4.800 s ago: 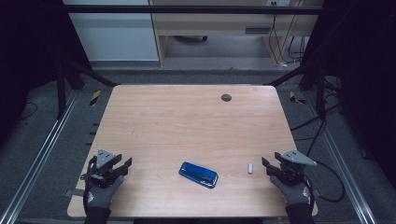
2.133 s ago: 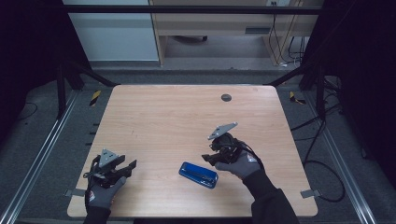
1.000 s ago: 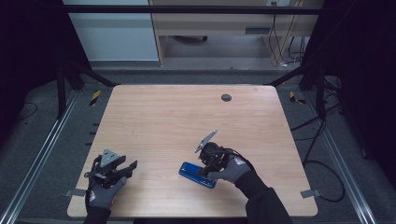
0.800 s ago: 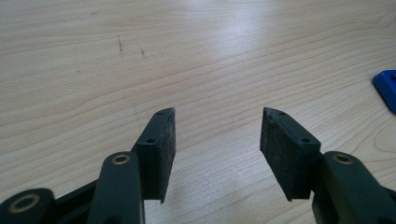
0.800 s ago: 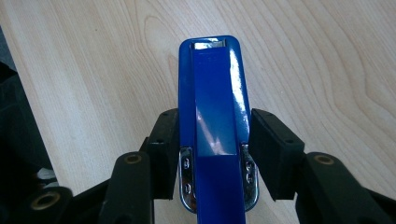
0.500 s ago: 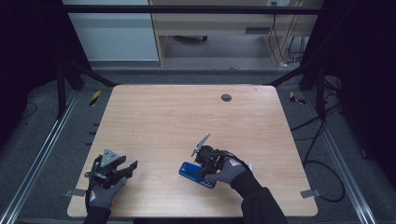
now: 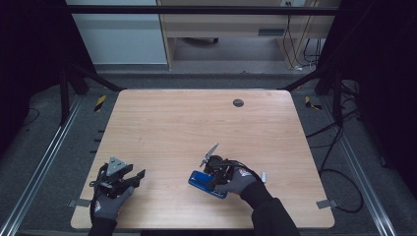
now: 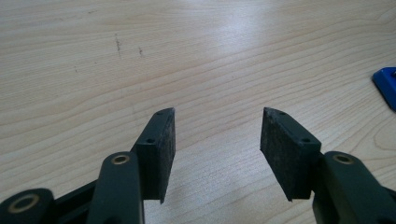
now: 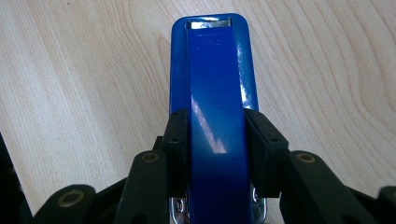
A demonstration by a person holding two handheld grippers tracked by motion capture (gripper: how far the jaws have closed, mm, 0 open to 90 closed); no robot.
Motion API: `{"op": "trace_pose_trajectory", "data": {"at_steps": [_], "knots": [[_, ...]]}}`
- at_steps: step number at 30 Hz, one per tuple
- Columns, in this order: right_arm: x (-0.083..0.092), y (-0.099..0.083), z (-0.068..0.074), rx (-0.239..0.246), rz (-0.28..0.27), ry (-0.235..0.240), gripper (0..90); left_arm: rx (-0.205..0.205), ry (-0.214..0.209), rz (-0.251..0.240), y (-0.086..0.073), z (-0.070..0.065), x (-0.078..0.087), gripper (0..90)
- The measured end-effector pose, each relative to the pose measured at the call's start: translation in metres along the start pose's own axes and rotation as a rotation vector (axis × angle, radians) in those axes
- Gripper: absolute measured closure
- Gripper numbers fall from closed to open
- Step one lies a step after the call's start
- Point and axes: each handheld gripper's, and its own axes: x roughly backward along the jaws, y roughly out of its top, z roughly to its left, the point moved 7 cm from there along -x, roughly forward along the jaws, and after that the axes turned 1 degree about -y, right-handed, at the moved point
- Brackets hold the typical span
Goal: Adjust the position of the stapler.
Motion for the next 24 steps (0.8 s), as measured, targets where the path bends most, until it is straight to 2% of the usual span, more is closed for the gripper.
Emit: {"op": "trace_pose_trajectory", "data": {"at_steps": [11,13,19,24], "knots": [[-0.0019,0.0000,0.0007,0.008,0.011,-0.007,64.8,0.004,0.000,0.000,-0.0002,0.0000,-0.0009,45.4],[-0.0018,-0.0001,0.0003,0.028,0.009,-0.014,65.2,0.005,-0.002,-0.002,0.0000,-0.0001,-0.0009,45.4],[-0.0011,0.0002,-0.0001,0.046,-0.002,-0.019,65.9,0.007,-0.002,-0.003,0.0001,0.0005,-0.0005,45.3],[0.0009,-0.0006,-0.0019,0.027,-0.001,-0.007,66.0,0.006,-0.004,-0.003,0.0002,0.0007,-0.0002,45.4]]}}
